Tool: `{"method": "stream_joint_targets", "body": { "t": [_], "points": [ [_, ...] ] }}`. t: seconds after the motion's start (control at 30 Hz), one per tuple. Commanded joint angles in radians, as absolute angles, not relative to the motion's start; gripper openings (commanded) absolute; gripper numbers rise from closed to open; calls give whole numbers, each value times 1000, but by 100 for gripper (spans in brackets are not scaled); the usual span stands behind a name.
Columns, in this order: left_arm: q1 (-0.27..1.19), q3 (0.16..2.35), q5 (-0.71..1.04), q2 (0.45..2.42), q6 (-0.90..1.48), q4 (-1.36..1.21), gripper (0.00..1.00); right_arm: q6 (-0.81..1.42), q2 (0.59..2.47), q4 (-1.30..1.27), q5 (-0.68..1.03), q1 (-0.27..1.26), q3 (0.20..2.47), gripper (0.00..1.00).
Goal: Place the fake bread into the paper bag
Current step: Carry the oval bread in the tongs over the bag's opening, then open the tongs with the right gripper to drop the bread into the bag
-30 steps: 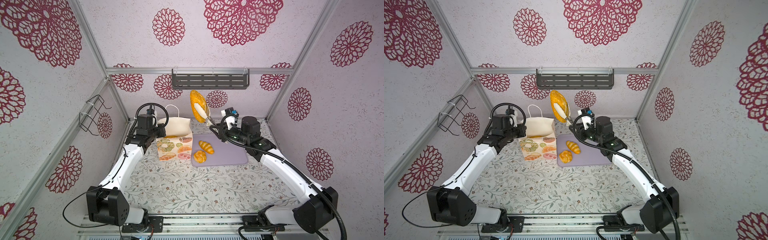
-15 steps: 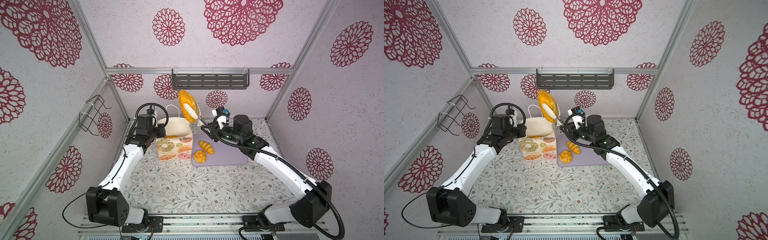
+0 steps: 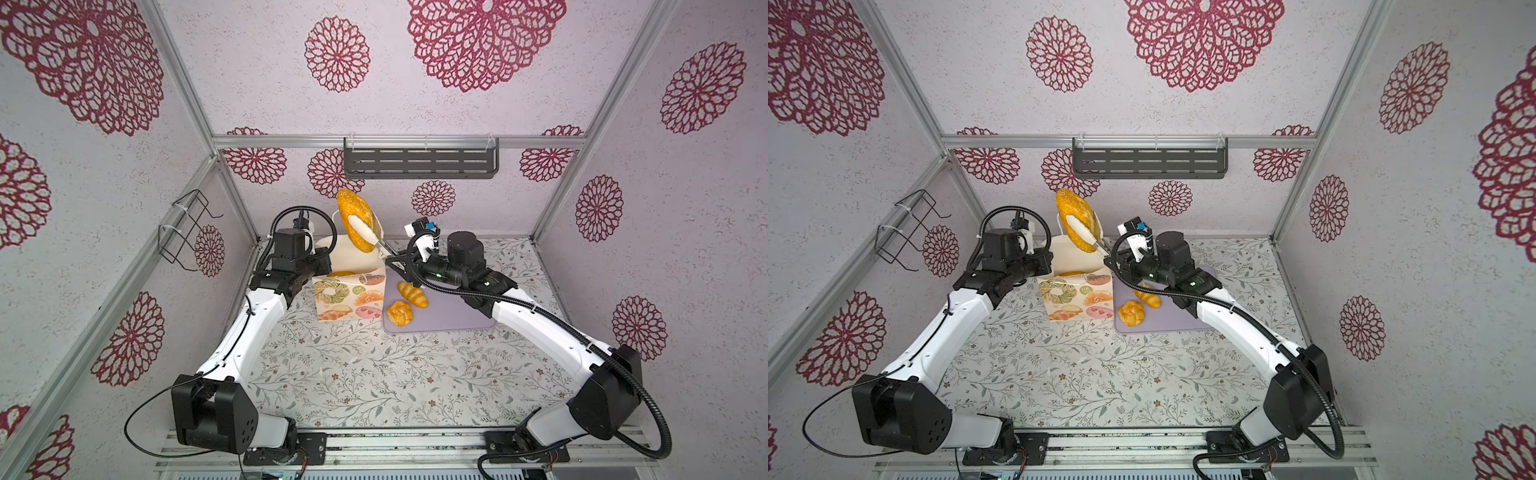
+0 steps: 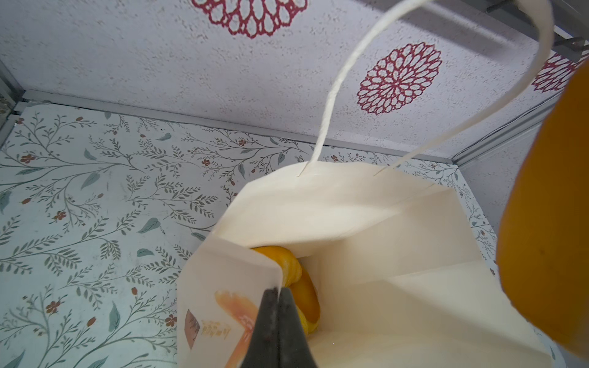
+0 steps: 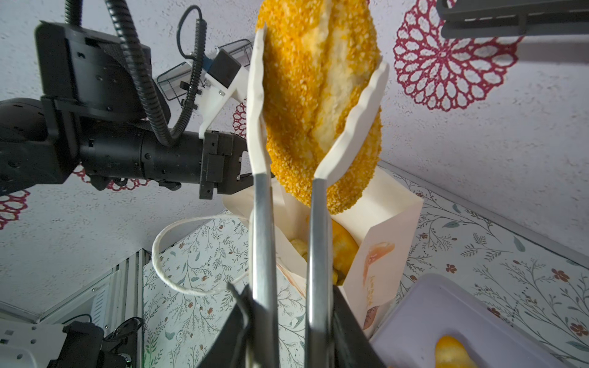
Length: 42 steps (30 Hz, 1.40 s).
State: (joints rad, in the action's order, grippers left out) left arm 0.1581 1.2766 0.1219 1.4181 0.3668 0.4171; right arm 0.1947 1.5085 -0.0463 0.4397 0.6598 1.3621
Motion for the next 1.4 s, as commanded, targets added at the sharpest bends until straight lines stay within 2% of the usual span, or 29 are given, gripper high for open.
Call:
{"method": "stream_joint_targets", "body": {
  "t": [0.0, 0.73, 1.03, 1.37],
  "points": [
    [160, 1295, 146, 1393, 359, 425, 0, 211, 1500, -183, 471, 673, 1411, 33],
    [160, 1293, 121, 1377, 349, 432, 0, 131, 1536, -122, 461, 678, 1360, 37],
    [160, 1295, 102, 1374, 343, 436, 0, 117, 1527, -110, 449, 678, 1328, 43],
    [159, 1292, 84, 1367, 340, 436, 0, 107, 1479, -124, 416, 678, 1286, 56]
  ]
}}
